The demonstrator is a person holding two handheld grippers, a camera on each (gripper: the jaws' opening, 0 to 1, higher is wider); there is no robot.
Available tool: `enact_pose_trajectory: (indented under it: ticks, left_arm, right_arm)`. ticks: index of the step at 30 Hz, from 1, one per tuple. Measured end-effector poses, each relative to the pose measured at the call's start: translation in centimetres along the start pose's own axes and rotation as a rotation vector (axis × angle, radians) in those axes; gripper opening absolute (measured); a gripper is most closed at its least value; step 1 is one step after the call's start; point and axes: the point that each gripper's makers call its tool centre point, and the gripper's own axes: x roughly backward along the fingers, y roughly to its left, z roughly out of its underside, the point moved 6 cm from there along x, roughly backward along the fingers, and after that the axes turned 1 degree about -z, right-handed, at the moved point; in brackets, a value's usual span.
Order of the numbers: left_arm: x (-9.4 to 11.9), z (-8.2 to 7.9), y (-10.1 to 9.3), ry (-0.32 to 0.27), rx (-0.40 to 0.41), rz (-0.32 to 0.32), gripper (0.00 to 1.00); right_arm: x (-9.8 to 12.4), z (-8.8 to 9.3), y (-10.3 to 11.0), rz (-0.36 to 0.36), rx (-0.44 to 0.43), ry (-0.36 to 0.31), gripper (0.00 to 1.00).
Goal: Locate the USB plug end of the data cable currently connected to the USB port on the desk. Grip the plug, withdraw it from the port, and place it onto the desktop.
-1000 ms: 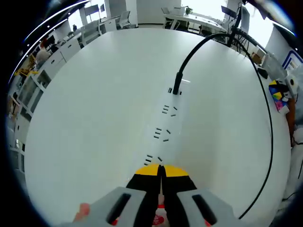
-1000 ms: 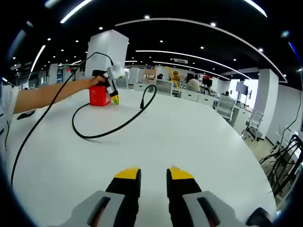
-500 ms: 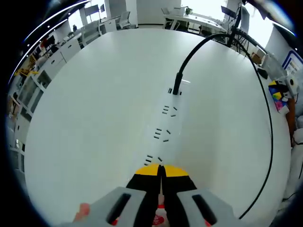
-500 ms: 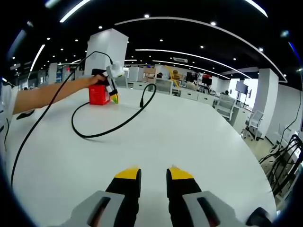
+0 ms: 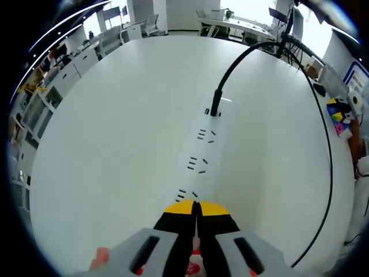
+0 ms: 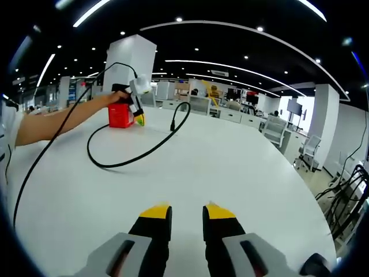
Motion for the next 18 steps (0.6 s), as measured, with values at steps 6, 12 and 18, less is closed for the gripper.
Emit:
enact_pose_trajectory:
  ticks: [6,12,18]
  left_arm:
    - [0.00,0.03,0.01,0.000,-0.003,0.003,0.02]
    - [0.06,-0.01,0.05,-0.007,-0.002,0.000,0.02]
    - [-0.08,-0.04,-0.02,0.010,-0.006,-0.005,0.02]
  right_arm:
    - [0.01,-0.01,0.02,-0.001,0.004,0.001,0.24]
    - [0.03,-0.02,0.09,0.002,0.010,0.001,0.24]
    - [0.00,0.01,0.11,0.005,0.014,0.006,0.24]
